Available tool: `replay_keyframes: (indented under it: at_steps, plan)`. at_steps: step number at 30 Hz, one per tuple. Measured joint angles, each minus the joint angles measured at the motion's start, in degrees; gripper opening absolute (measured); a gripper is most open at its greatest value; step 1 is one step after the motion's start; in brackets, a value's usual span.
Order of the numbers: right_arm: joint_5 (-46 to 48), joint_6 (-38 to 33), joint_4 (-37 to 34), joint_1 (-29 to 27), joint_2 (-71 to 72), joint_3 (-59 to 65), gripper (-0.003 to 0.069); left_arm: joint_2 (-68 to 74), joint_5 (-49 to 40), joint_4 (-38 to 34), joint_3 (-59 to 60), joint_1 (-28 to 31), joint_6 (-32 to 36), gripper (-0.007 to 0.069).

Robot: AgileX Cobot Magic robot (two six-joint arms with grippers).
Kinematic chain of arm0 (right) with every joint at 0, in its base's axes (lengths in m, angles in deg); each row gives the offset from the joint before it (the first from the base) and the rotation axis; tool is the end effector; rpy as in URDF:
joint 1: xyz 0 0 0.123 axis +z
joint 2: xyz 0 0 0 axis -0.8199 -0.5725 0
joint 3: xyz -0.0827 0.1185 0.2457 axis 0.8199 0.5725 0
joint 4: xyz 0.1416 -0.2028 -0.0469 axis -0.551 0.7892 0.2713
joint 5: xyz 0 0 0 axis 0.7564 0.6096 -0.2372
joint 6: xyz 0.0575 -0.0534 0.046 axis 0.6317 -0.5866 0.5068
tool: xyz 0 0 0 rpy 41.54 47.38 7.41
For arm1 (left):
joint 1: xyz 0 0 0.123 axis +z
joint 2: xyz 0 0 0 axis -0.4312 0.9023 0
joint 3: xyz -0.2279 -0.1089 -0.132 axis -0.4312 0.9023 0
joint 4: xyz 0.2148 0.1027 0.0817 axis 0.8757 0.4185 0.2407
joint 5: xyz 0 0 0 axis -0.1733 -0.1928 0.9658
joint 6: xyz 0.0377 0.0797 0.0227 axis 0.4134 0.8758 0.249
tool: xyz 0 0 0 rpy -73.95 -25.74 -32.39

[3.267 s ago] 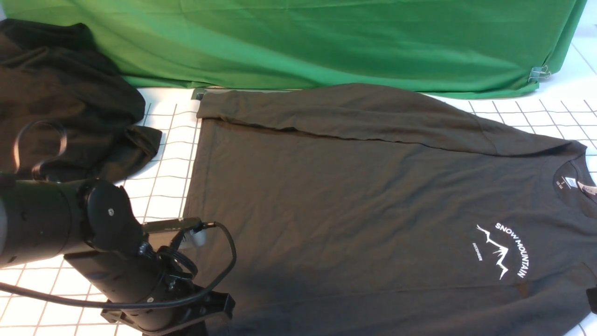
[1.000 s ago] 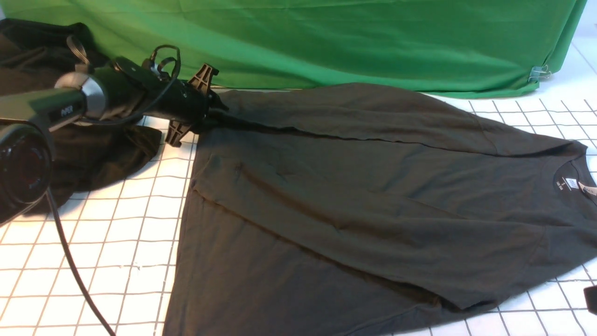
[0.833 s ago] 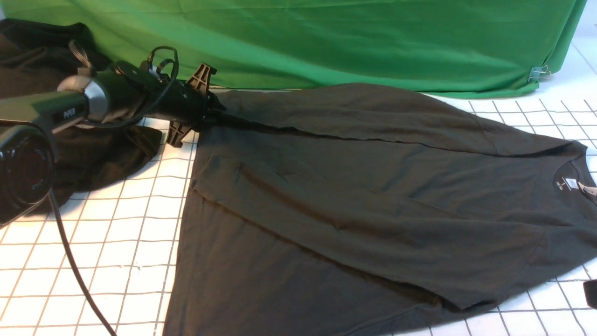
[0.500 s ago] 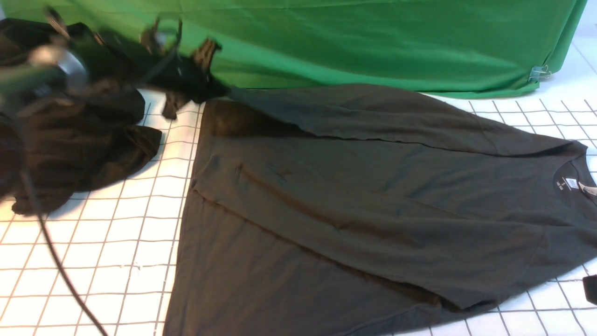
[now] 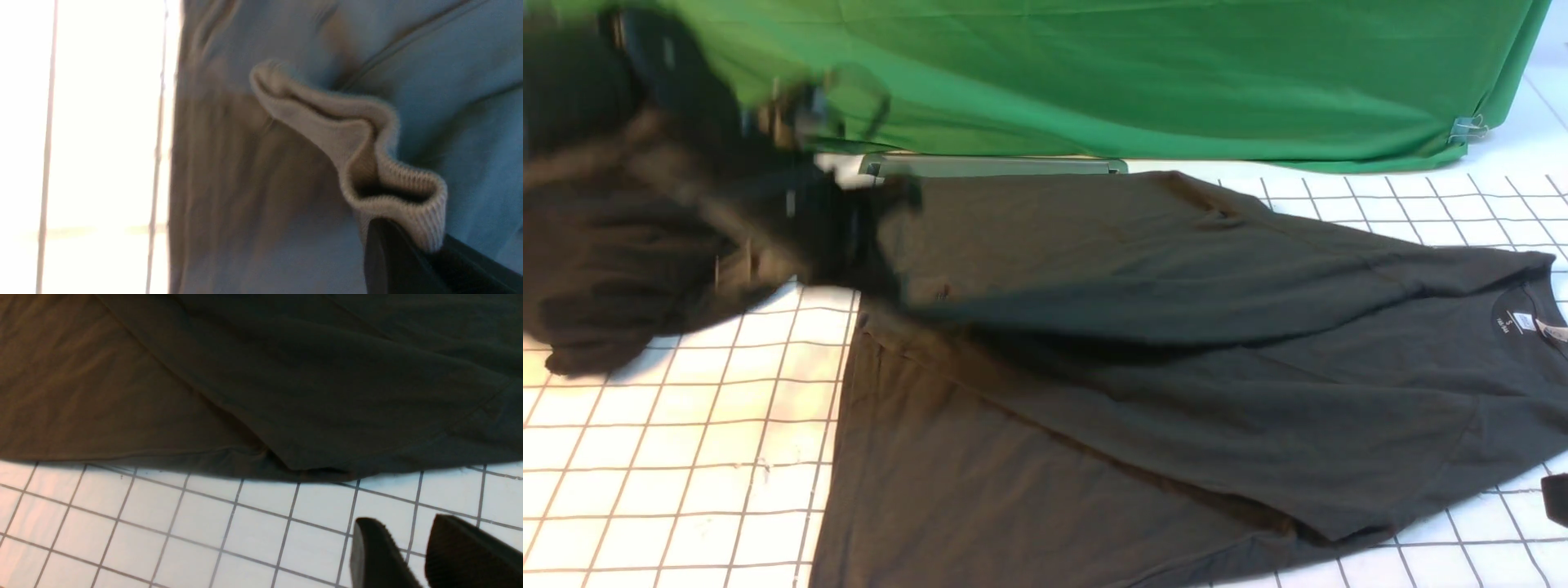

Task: Fold a long-sleeved shirt over a white checkered tablecloth.
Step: 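Fold the left side of the dark shirt inward over its body with the left gripper, then grasp the near edge of the shirt at its hem and shoulder corners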

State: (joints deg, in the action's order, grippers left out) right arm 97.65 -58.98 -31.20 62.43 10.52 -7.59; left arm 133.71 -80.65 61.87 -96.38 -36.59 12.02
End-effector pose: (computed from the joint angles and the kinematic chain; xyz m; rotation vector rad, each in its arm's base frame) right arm 0.1202 0.0361 0.3063 -0.2706 2.3623 0.3244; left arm 0.3455 -0.0915 0.2384 -0.3033 2.7283 -0.5501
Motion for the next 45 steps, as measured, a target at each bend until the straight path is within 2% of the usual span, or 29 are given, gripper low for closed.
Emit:
replay_keyframes:
  at_steps: [4, 6, 9, 11, 15, 19, 20, 22, 25, 28, 30, 36, 39, 45]
  plan:
    - [-0.14, -0.04, 0.00, 0.00, 0.00, 0.00, 0.0190, -0.54, 7.71, -1.28, 10.20, -2.83, 0.00, 0.0022]
    - [-0.35, -0.04, 0.00, 0.00, 0.00, 0.00, 0.0190, -0.54, 9.72, -1.39, 11.72, -3.46, 0.00, 0.0033]
    - [-1.26, -0.04, 0.00, 0.00, 0.00, 0.00, 0.0190, -0.58, 10.69, -1.52, 13.37, -3.84, 0.32, 0.0081]
    - [-1.47, -0.04, 0.00, 0.00, 0.00, 0.00, 0.0193, -0.78, 9.69, -0.83, 13.38, -3.78, 0.48, 0.0149]
    - [-1.54, -0.04, 0.00, 0.00, 0.00, 0.00, 0.0197, -0.96, 3.47, 2.72, 12.61, -3.67, -1.14, 0.0279]
    - [-1.66, 0.01, 0.00, 0.00, 0.00, 0.00, 0.0199, -2.39, -8.90, 7.36, 7.41, -3.67, -0.04, 0.0405]
    - [-1.73, 0.01, 0.00, 0.00, 0.00, 0.00, 0.0199, -2.39, -8.90, 7.36, 7.41, -3.67, -0.04, 0.0405]
    - [-2.58, 0.01, 0.00, 0.00, 0.00, 0.00, 0.0199, -5.14, -15.83, 9.91, 2.59, -3.67, 1.40, 0.0459]
    - [-3.30, 0.01, 0.00, 0.00, 0.00, 0.00, 0.0199, -7.55, -18.43, 10.89, 1.40, -3.67, 1.46, 0.0472]
    - [-3.82, 0.06, 0.00, 0.00, 0.00, 0.00, 0.0201, -11.54, -20.34, 11.42, 5.98, -3.96, -0.56, 0.0476]
    - [-3.87, 0.21, 0.00, 0.00, 0.00, 0.00, 0.0204, -13.06, -18.99, 11.36, 11.69, -4.75, -1.73, 0.0472]
    - [-4.14, 0.33, 0.00, 0.00, 0.00, 0.00, 0.0215, -13.41, -7.11, 8.31, 28.52, -5.55, -2.70, 0.0426]
    - [-4.74, 0.33, -0.05, 0.00, 0.00, 0.00, 0.0218, -12.25, -4.18, 6.72, 30.91, -5.55, -1.89, 0.0398]
    - [-5.41, 0.33, -0.05, 0.00, 0.00, 0.00, 0.0218, -9.88, -1.38, 1.57, 31.31, -5.49, 3.84, 0.0351]
